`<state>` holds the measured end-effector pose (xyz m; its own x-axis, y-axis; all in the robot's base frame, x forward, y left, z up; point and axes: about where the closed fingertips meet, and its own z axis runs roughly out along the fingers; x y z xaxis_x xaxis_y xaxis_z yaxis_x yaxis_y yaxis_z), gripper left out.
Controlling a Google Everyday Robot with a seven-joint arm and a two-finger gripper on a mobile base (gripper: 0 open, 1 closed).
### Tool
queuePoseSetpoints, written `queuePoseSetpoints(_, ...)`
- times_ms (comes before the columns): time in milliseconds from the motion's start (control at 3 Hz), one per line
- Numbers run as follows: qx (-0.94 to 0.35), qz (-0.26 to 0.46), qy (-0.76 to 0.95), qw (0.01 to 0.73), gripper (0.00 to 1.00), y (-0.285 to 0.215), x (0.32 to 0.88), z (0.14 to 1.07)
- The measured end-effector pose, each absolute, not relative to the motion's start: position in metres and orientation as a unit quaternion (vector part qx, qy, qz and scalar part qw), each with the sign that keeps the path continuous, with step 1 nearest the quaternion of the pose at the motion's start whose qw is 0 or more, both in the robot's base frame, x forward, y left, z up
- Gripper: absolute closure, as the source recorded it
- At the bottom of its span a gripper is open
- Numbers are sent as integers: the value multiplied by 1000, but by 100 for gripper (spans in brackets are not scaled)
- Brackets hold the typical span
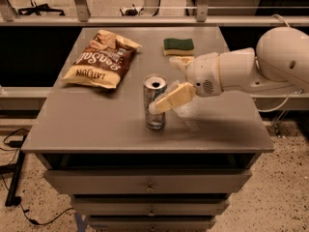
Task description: Knock redbull can over
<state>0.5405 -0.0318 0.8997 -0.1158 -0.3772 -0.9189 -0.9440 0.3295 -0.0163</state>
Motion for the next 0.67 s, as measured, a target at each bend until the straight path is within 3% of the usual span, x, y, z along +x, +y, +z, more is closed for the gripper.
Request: queuePoseSetpoints(667,-440,312,664,518,0,-44,604,926)
